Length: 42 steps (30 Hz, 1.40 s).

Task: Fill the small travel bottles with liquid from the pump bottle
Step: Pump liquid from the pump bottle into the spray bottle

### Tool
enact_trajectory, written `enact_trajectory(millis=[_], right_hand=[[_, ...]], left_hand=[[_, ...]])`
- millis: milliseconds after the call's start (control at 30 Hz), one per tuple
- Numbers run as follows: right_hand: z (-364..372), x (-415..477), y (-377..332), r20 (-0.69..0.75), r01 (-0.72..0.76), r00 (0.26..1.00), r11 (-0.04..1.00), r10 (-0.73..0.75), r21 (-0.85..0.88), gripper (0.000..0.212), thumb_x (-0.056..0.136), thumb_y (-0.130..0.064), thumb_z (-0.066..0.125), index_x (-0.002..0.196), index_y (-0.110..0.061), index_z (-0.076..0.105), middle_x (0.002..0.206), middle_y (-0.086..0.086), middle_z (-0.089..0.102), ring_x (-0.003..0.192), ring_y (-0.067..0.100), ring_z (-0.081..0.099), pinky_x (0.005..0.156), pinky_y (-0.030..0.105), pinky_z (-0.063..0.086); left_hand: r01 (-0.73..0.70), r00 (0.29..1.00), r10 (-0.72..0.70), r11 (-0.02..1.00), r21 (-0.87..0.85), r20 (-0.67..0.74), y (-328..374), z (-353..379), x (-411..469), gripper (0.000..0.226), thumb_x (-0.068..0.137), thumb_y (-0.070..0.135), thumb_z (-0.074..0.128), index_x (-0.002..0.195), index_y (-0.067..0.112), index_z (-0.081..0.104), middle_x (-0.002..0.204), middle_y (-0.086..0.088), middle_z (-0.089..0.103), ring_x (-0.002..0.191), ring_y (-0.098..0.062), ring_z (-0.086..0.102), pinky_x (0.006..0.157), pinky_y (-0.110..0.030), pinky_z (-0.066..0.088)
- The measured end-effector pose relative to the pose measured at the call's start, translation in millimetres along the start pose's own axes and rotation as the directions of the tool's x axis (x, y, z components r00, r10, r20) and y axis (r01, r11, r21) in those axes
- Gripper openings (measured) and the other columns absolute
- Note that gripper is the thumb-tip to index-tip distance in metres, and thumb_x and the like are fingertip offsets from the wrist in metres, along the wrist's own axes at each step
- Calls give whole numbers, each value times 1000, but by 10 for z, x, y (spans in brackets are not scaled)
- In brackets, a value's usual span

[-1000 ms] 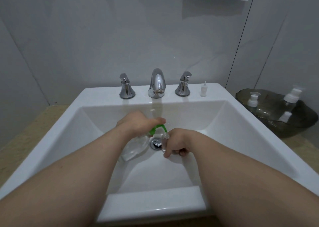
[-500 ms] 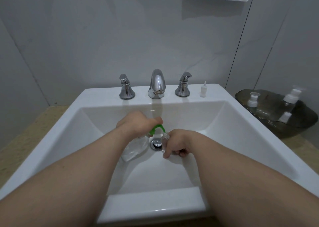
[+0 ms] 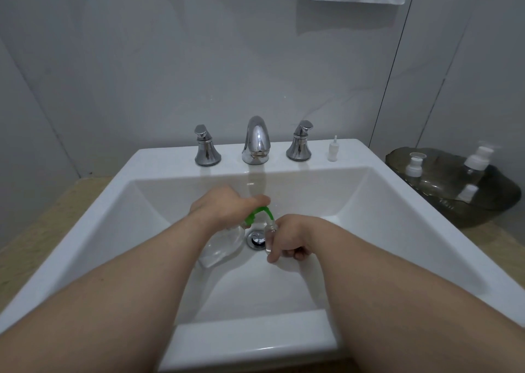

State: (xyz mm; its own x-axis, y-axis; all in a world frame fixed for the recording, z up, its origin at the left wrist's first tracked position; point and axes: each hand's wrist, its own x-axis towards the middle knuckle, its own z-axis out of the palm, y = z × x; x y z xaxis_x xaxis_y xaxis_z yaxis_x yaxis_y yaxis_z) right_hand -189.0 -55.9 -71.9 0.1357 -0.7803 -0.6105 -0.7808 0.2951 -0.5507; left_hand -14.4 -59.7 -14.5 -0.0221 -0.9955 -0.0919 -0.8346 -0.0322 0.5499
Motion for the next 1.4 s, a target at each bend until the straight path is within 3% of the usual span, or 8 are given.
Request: enact_trajectory(millis=[367,600,767,967,1067,1200,1300,1400], right_hand=[[5,-26,-14,-3,-9,1000,1000,9,10,35,75,-10,84,107,-4,70,77,12,53,76,27,48,68,38,40],[9,-94,-47,-6,-14,1000,1000,14,19,38,73,-12,85,107,-5,71,77,12,54,75,28,48,61,35,39],[45,-159,-49,-36,7,999,1000,-6,26,24,77,-9,82,96,-14,68,65,9,51,69,26,47,53,28,37],[2,-426,-64,-202,95,976,992,-78,77,26,82,-3,75,78,-21,56,65,0,53,53,16,49,38,17,35],[-84,-585,-109,-274,122,956,992,-109,33,21,83,-10,76,86,-19,57,74,3,54,61,20,49,46,23,38],[-232,-842,-137,-334,139,937,988,-108,70,21,84,-13,77,91,-15,57,70,3,50,61,21,46,53,26,37],[-325,-1057,-114,-350,139,929,990,-122,25,20,84,-14,76,92,-15,58,77,5,52,67,24,48,53,25,37],[-384,-1283,-27,-393,153,909,988,-135,16,19,83,-14,75,88,-17,57,79,0,54,65,19,47,52,25,38]], left_hand=[[-8,1000,9,999,-51,13,20,-17,-42,53,77,63,65,55,15,69,53,6,69,55,-20,56,60,-28,40],[-19,999,24,986,-166,25,-18,-82,-54,67,76,80,64,67,15,76,62,5,74,65,-20,64,71,-33,52],[27,992,-91,813,-582,-82,-250,-164,-43,70,87,79,55,90,14,78,74,-5,79,70,-23,69,68,-33,48],[122,895,-422,544,-830,-145,-557,-208,-8,92,64,90,38,90,12,78,87,-12,79,92,-38,72,96,-51,55],[105,868,-454,563,-820,-201,-468,-245,-110,65,90,74,40,85,17,71,90,-12,73,84,-33,65,87,-41,51],[197,824,-512,661,-724,-243,-451,-274,-154,77,90,71,23,97,10,70,109,-21,72,101,-39,65,100,-48,50],[250,754,-604,629,-736,-259,-370,-359,-249,67,105,58,28,105,2,65,115,-23,67,106,-38,62,97,-43,48],[129,715,-562,691,-712,-416,-218,-506,-345,53,105,46,29,92,11,66,108,-17,67,107,-37,61,94,-42,43]])
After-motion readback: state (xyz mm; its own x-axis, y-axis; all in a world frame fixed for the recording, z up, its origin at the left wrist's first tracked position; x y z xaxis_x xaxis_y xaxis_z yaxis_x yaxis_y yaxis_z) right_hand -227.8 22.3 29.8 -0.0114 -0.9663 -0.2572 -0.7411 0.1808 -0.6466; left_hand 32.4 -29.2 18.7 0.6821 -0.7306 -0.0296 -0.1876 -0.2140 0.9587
